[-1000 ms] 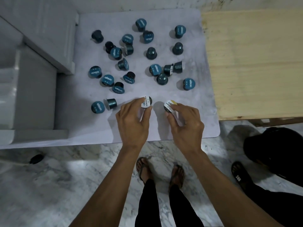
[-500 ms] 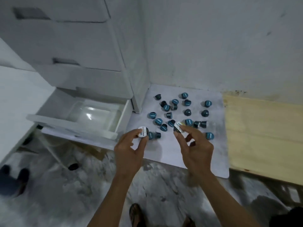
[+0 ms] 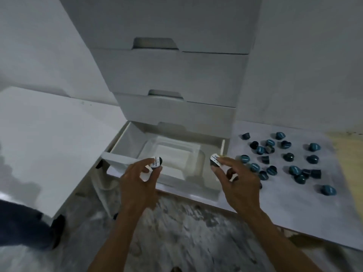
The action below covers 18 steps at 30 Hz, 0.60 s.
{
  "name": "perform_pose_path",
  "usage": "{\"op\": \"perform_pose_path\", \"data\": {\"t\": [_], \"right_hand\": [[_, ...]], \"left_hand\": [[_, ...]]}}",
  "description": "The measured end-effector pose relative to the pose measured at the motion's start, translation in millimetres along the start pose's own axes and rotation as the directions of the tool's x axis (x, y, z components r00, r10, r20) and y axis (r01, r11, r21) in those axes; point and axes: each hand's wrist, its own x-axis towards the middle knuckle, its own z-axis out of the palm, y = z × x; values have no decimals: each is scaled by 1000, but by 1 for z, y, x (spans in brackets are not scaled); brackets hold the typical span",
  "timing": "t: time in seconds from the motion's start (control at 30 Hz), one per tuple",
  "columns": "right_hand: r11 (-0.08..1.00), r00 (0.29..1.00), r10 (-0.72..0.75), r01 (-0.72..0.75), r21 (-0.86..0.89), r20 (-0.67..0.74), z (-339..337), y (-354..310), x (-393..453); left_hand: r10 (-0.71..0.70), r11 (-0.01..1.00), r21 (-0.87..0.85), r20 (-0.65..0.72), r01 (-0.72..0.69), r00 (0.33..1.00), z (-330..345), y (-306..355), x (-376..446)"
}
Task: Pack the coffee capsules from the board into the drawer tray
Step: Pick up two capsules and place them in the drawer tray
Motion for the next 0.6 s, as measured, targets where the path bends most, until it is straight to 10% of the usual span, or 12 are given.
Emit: {"op": "perform_pose_path", "data": {"t": [0.27,0.6], "right_hand": [[997,997,56,-53,-57,53,74,-15,11],[956,921,272,-226,-187,277,161,36,56]], "left_hand": [[-8,989,147,234,-27,972,-27,-61,101],[-20,950,253,631,-181,775,17,-134,197]]}}
